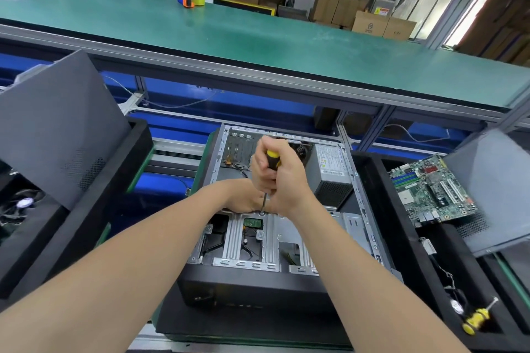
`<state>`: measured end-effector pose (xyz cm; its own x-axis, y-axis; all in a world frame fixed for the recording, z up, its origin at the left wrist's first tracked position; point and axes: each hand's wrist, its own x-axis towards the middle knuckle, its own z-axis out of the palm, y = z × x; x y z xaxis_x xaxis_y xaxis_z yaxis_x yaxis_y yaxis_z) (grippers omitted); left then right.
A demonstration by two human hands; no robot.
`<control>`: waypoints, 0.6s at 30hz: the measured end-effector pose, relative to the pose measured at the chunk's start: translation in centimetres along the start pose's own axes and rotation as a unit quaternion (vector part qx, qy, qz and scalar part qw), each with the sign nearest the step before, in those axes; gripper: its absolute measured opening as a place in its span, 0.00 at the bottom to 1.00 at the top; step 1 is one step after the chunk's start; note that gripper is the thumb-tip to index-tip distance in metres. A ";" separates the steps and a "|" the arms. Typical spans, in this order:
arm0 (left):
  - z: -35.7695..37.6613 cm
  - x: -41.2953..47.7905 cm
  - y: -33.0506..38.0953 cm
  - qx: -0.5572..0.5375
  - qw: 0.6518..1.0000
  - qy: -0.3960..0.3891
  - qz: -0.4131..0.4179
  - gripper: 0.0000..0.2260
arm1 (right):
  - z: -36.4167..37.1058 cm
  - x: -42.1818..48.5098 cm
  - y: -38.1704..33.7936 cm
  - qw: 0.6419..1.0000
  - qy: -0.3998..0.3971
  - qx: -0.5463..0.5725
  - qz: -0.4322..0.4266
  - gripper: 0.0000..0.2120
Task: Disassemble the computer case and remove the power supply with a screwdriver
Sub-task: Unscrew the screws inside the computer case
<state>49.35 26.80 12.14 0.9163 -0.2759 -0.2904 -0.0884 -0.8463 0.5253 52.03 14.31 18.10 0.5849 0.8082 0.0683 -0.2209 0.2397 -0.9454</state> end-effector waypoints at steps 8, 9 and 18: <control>0.3 0.0 0.3 -0.023 0.998 0.050 -0.043 0.17 | -1.9 1.7 -1.0 0.978 -0.177 0.074 0.081 0.17; 0.2 0.0 0.4 -0.019 0.998 0.034 -0.047 0.22 | -2.1 1.6 -1.0 0.979 -0.173 0.084 0.074 0.17; -0.5 -0.5 1.2 0.009 0.998 -0.012 -0.067 0.31 | -0.5 -0.5 -0.4 0.996 0.086 -0.008 -0.027 0.13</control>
<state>49.01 26.15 13.33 0.9110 -0.1696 -0.3759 0.0272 -0.8848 0.4651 52.25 13.56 18.23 0.7208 0.6900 0.0657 -0.1729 0.2708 -0.9470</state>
